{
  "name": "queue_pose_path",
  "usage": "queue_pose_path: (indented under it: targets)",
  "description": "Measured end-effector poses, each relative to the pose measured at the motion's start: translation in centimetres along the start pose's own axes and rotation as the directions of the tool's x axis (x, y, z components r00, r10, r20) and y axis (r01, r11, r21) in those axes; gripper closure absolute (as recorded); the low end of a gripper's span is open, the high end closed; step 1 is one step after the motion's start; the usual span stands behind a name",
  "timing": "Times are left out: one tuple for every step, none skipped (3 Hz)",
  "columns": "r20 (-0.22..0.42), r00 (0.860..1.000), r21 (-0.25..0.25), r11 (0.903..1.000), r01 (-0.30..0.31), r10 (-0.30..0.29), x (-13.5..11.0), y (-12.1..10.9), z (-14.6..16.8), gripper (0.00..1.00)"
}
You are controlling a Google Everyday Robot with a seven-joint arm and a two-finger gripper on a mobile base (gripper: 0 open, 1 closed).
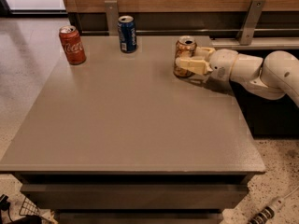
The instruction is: Pick orange can
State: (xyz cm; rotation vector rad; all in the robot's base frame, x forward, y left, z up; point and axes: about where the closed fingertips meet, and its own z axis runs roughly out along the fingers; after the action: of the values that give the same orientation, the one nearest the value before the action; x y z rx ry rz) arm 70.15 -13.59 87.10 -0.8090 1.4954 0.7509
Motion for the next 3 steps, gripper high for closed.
queue_pose_path:
  targets:
    - [0.001,1.000,-0.004,1.0000,0.000,0.000,-0.03,0.15,0.25,0.69]
    - [0.001,1.000,-0.009,1.0000,0.000,0.000,-0.06,0.32,0.53,0.93]
    - [-0.004,1.000,-0.018,0.9998,-0.001,0.001,-0.20,0.37,0.99,1.00]
